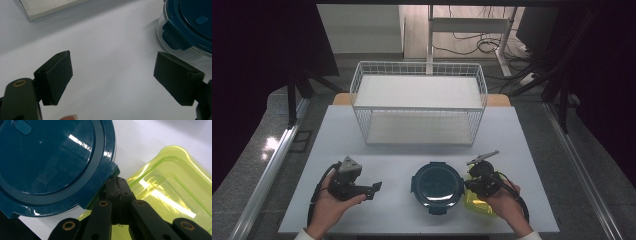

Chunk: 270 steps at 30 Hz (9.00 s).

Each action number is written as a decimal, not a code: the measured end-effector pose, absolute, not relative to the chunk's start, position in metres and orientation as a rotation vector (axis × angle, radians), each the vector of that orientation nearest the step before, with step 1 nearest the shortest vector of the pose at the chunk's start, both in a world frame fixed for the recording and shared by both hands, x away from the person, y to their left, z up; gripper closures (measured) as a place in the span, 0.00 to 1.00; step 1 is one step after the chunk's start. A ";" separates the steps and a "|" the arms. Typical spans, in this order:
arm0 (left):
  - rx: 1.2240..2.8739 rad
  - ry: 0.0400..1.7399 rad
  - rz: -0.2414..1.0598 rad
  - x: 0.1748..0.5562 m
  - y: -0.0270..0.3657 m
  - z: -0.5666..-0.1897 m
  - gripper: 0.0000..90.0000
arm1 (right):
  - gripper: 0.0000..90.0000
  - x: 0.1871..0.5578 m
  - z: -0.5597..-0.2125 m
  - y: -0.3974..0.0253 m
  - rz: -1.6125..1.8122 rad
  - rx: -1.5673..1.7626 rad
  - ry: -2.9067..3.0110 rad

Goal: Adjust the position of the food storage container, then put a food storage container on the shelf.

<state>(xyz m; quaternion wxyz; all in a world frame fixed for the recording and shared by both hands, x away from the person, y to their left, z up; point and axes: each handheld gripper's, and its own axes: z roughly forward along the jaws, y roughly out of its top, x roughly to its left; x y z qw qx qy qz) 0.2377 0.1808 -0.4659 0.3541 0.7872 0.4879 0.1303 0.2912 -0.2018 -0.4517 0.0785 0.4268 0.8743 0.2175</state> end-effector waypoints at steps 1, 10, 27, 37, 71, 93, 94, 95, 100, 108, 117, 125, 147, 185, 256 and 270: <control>2.035 1.261 0.337 0.238 0.181 -0.466 0.17 | 0.99 0.291 -0.452 -0.202 0.651 1.278 2.617; 2.039 1.256 0.335 0.238 0.179 -0.466 0.17 | 0.99 0.290 -0.451 -0.199 0.631 1.258 2.616; 2.042 1.256 0.335 0.238 0.179 -0.467 0.17 | 0.99 0.289 -0.451 -0.188 0.613 1.226 2.619; 2.035 1.260 0.336 0.238 0.181 -0.466 0.17 | 0.99 0.287 -0.452 -0.177 0.606 1.194 2.635; 1.994 1.268 0.340 0.240 0.191 -0.461 0.17 | 0.99 0.282 -0.457 -0.125 0.659 1.165 2.656; 1.972 1.300 0.344 0.241 0.199 -0.462 0.17 | 0.99 0.282 -0.458 -0.109 0.757 1.162 2.662; 1.969 1.302 0.345 0.241 0.200 -0.462 0.17 | 0.99 0.283 -0.457 -0.113 0.789 1.172 2.627; 1.970 1.303 0.343 0.241 0.199 -0.463 0.17 | 0.98 0.283 -0.451 -0.121 0.878 1.213 2.593; 1.974 1.301 0.341 0.240 0.198 -0.463 0.17 | 0.61 0.277 -0.445 -0.132 1.056 1.263 2.568; 1.950 1.306 0.294 0.239 0.196 -0.462 0.13 | 0.28 0.271 -0.445 -0.142 1.270 1.379 2.556; 1.907 1.329 0.226 0.239 0.200 -0.464 0.12 | 0.23 0.270 -0.445 -0.138 1.260 1.375 2.559; 1.849 1.352 0.131 0.242 0.198 -0.466 0.06 | 0.18 0.269 -0.444 -0.134 1.300 1.423 2.561; 1.725 1.402 -0.237 0.262 0.189 -0.507 0.04 | 0.07 0.286 -0.483 -0.101 1.202 1.675 2.599; 1.671 1.440 -0.429 0.263 0.180 -0.518 0.29 | 0.27 0.298 -0.502 -0.108 1.311 1.952 2.575; 1.705 1.278 -0.254 0.273 0.140 -0.430 0.38 | 0.34 0.294 -0.408 -0.149 1.413 1.800 2.366; 1.738 1.236 -0.193 0.294 0.123 -0.391 0.38 | 0.35 0.309 -0.378 -0.168 1.486 1.799 2.310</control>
